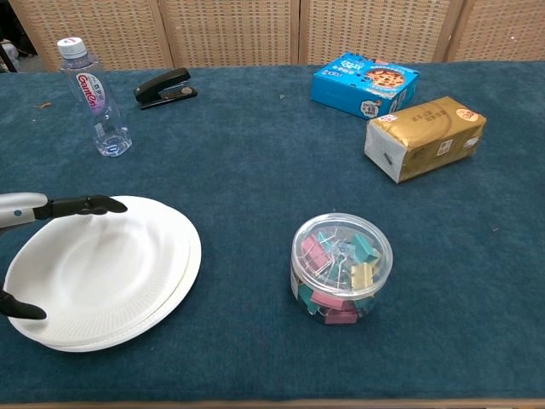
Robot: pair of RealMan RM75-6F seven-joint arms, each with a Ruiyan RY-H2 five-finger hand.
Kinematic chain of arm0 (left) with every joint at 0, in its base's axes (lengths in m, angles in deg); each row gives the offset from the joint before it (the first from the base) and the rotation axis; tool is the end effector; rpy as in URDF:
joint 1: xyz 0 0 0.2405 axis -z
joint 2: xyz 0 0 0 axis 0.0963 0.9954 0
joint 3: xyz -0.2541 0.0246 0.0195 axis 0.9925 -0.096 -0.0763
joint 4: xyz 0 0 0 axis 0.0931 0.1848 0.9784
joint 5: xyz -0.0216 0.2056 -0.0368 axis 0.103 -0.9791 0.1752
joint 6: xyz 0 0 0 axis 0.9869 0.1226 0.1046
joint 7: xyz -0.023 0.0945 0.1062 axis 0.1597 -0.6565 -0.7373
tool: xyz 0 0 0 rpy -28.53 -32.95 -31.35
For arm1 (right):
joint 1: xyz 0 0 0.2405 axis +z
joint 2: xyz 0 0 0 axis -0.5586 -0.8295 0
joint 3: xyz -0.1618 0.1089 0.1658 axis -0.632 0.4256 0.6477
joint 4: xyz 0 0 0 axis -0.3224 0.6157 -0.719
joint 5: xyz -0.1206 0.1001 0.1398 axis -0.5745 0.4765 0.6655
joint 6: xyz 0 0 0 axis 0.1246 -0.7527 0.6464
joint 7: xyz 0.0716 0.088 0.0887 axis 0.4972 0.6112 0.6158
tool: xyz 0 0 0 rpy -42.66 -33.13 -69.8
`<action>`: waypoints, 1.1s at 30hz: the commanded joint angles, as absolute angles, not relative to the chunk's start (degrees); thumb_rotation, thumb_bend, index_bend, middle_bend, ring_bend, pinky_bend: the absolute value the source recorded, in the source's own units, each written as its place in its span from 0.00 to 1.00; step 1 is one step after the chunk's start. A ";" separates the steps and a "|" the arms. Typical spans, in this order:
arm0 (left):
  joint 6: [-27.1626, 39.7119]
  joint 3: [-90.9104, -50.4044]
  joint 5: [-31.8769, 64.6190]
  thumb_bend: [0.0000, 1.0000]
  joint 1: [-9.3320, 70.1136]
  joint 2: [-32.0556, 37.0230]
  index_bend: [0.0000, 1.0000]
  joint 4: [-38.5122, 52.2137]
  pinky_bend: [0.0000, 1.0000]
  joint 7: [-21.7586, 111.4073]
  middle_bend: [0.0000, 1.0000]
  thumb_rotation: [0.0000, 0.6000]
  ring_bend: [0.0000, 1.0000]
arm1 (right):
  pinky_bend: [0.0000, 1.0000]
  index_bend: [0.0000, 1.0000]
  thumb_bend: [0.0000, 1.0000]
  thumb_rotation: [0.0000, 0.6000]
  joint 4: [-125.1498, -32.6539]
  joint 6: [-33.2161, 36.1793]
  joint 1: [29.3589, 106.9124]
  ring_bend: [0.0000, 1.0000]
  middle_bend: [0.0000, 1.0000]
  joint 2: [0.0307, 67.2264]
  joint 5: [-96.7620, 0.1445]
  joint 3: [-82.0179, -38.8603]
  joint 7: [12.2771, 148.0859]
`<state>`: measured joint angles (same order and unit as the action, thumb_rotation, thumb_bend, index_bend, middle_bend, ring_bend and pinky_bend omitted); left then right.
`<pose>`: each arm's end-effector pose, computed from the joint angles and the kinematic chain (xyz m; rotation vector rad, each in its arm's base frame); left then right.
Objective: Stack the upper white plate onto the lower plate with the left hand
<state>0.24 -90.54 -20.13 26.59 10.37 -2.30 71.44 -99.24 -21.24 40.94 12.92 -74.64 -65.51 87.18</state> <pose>-0.2630 0.2374 0.0182 -2.1117 -1.3693 -0.8824 -0.2852 -0.1990 0.1703 1.3673 -0.9305 1.1325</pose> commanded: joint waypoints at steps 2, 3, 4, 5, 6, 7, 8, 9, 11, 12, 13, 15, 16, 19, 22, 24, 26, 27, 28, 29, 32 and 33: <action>-0.42 -90.89 -20.13 0.00 26.92 9.95 0.00 -2.35 0.00 72.85 0.00 1.00 0.00 | 0.00 0.00 0.00 1.00 -99.24 -21.27 40.93 0.00 0.00 12.91 -74.62 -65.49 87.22; -0.61 -90.99 -20.17 0.00 27.02 9.87 0.00 -2.34 0.00 73.34 0.00 1.00 0.00 | 0.00 0.00 0.00 1.00 -99.23 -21.29 40.92 0.00 0.00 12.90 -74.61 -65.48 87.23; -0.80 -91.07 -20.21 0.00 27.12 9.77 0.00 -2.23 0.00 73.73 0.00 1.00 0.00 | 0.00 0.00 0.00 1.00 -99.22 -21.29 40.91 0.00 0.00 12.89 -74.60 -65.48 87.24; -0.98 -91.16 -20.25 0.00 27.21 9.68 0.00 -2.13 0.00 74.16 0.00 1.00 0.00 | 0.00 0.00 0.00 1.00 -99.22 -21.31 40.91 0.00 0.00 12.89 -74.61 -65.48 87.25; -1.10 -91.25 -20.29 0.00 27.30 9.52 0.00 -1.95 0.00 74.84 0.00 1.00 0.00 | 0.00 0.00 0.00 1.00 -99.22 -21.33 40.89 0.00 0.00 12.87 -74.64 -65.50 87.28; -1.13 -91.29 -20.33 0.00 27.34 9.43 0.00 -1.75 0.00 75.13 0.00 1.00 0.00 | 0.00 0.00 0.00 1.00 -99.22 -21.35 40.89 0.00 0.00 12.87 -74.65 -65.50 87.30; -1.12 -91.32 -20.38 0.00 27.35 9.32 0.00 -1.52 0.00 75.27 0.00 1.00 0.00 | 0.00 0.00 0.00 1.00 -99.22 -21.36 40.88 0.00 0.00 12.87 -74.65 -65.50 87.29; -1.13 -91.39 -20.46 0.00 27.36 9.20 0.00 -1.32 0.00 75.38 0.00 1.00 0.00 | 0.00 0.00 0.00 1.00 -99.22 -21.36 40.87 0.00 0.00 12.86 -74.64 -65.50 87.30; -1.10 -91.66 -20.77 0.00 27.37 9.00 0.00 -1.14 0.00 75.76 0.00 1.00 0.00 | 0.00 0.00 0.00 1.00 -99.21 -21.36 40.87 0.00 0.00 12.86 -74.63 -65.50 87.31; -1.02 -91.82 -20.97 0.00 27.38 8.93 0.00 -1.06 0.00 75.95 0.00 1.00 0.00 | 0.00 0.00 0.00 1.00 -99.21 -21.37 40.87 0.00 0.00 12.86 -74.63 -65.49 87.28; -0.94 -92.00 -21.20 0.00 27.38 8.87 0.00 -1.03 0.00 76.11 0.00 1.00 0.00 | 0.00 0.00 0.00 1.00 -99.22 -21.38 40.87 0.00 0.00 12.86 -74.65 -65.49 87.28; -1.04 -92.25 -21.42 0.00 27.45 8.77 0.00 -0.94 0.00 76.25 0.00 1.00 0.00 | 0.00 0.00 0.00 1.00 -99.23 -21.36 40.88 0.00 0.00 12.86 -74.63 -65.48 87.31; -1.13 -92.32 -21.44 0.00 27.48 8.72 0.00 -0.92 0.00 76.31 0.00 1.00 0.00 | 0.00 0.00 0.00 1.00 -99.24 -21.35 40.88 0.00 0.00 12.85 -74.62 -65.48 87.33; -0.95 -92.50 -21.71 0.00 27.52 8.46 0.00 -0.88 0.00 76.54 0.00 1.00 0.00 | 0.00 0.00 0.00 1.00 -99.25 -21.40 40.86 0.00 0.00 12.80 -74.62 -65.47 87.38; -0.19 -92.54 -21.99 0.00 27.36 8.38 0.00 -0.90 0.00 76.56 0.00 1.00 0.00 | 0.00 0.00 0.00 1.00 -99.22 -21.41 40.84 0.00 0.00 12.79 -74.59 -65.46 87.43; 0.33 -92.45 -22.03 0.00 27.22 8.45 0.00 -0.86 0.00 76.25 0.00 1.00 0.00 | 0.00 0.00 0.00 1.00 -99.23 -21.42 40.83 0.00 0.00 12.75 -74.58 -65.45 87.49; 0.72 -92.48 -22.07 0.00 27.10 8.58 0.00 -1.03 0.00 76.11 0.00 1.00 0.00 | 0.00 0.00 0.00 1.00 -99.23 -21.45 40.82 0.00 0.00 12.74 -74.59 -65.45 87.51; 0.84 -92.58 -22.18 0.00 27.10 8.68 0.00 -1.18 0.00 76.26 0.00 1.00 0.00 | 0.00 0.00 0.00 1.00 -99.23 -21.47 40.80 0.00 0.00 12.73 -74.61 -65.45 87.51; 1.14 -92.73 -22.46 0.00 27.08 8.85 0.00 -1.33 0.00 76.41 0.00 1.00 0.00 | 0.00 0.00 0.00 1.00 -99.23 -21.48 40.80 0.00 0.00 12.73 -74.63 -65.47 87.49; 1.40 -92.84 -22.65 0.00 27.05 8.97 0.00 -1.43 0.00 76.59 0.00 1.00 0.00 | 0.00 0.00 0.00 1.00 -99.23 -21.49 40.79 0.00 0.00 12.73 -74.63 -65.47 87.48; 3.24 -92.72 -23.06 0.00 26.60 9.59 0.00 -1.55 0.00 76.54 0.00 1.00 0.00 | 0.00 0.00 0.00 1.00 -99.24 -21.47 40.78 0.00 0.00 12.73 -74.56 -65.45 87.46; 4.25 -92.48 -23.15 0.00 26.33 9.93 0.00 -1.59 0.00 76.21 0.00 1.00 0.00 | 0.00 0.00 0.00 1.00 -99.24 -21.45 40.79 0.00 0.00 12.72 -74.55 -65.45 87.45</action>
<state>2.86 -92.75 -22.90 26.77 9.39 -1.50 76.58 -99.24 -21.45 40.79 12.73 -74.55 -65.45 87.45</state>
